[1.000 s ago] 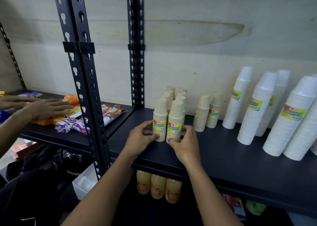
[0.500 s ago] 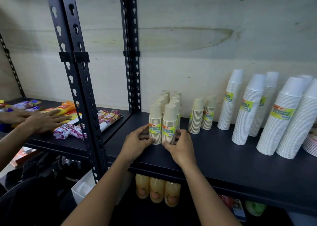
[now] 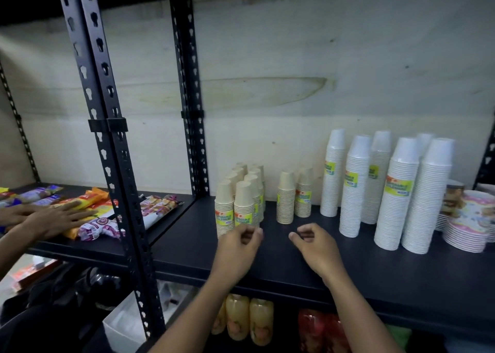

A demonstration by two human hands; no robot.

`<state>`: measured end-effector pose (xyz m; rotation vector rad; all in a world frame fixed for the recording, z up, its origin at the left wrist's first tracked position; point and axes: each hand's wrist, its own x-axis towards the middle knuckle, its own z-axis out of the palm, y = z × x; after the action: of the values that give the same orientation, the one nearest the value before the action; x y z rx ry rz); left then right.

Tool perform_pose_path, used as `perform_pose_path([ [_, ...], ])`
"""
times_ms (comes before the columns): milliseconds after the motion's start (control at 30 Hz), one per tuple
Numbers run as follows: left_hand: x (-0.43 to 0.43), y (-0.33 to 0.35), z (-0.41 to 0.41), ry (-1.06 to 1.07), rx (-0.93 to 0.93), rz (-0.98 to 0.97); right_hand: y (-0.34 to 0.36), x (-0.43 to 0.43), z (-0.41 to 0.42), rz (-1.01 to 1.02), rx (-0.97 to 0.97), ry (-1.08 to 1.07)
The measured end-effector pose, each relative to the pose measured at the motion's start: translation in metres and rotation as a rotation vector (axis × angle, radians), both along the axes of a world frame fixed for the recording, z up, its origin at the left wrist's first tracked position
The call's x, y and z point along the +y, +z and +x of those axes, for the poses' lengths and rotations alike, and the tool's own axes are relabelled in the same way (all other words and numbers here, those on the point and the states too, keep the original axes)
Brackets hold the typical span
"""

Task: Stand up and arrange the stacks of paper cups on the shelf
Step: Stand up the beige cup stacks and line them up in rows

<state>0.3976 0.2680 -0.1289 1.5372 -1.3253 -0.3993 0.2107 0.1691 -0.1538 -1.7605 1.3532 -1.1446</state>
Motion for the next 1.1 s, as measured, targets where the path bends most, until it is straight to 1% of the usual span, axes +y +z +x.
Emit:
perform_pose_path([
  [67, -0.01, -0.009, -0.025, -0.132, 0.033, 0.043, -0.001, -0.008, -0.008, -0.016, -0.008, -0.046],
  [100, -0.017, -0.014, -0.035, -0.159, 0.026, 0.066, 0.0, -0.013, -0.01, -0.015, -0.016, -0.062],
  [133, -0.024, -0.018, -0.043, -0.151, 0.006, 0.088, 0.002, -0.017, -0.013, -0.009, -0.025, -0.07],
  [200, -0.038, -0.022, -0.052, -0.067, 0.005, 0.097, 0.005, -0.025, -0.015, -0.005, -0.045, -0.082],
  [300, -0.064, -0.015, -0.057, 0.019, 0.078, 0.091, 0.012, -0.042, -0.015, -0.03, -0.078, -0.109],
  [400, -0.094, -0.012, -0.057, 0.029, 0.078, 0.105, 0.018, -0.06, -0.012, -0.019, -0.054, -0.127],
  [600, -0.14, -0.02, -0.062, 0.028, 0.137, 0.118, 0.012, -0.095, -0.004, -0.004, -0.033, -0.133],
  [700, -0.152, -0.024, -0.06, 0.09, 0.119, 0.137, 0.01, -0.108, 0.002, -0.027, -0.013, -0.121],
  [900, -0.169, -0.014, -0.056, 0.106, 0.147, 0.105, 0.012, -0.128, 0.014, -0.028, -0.024, -0.121],
  [1000, -0.179, -0.01, -0.052, 0.083, 0.173, 0.093, 0.014, -0.138, 0.017, -0.031, -0.023, -0.123],
  [1100, -0.185, -0.012, -0.05, 0.024, 0.143, 0.086, 0.014, -0.145, 0.02, -0.032, -0.037, -0.124],
])
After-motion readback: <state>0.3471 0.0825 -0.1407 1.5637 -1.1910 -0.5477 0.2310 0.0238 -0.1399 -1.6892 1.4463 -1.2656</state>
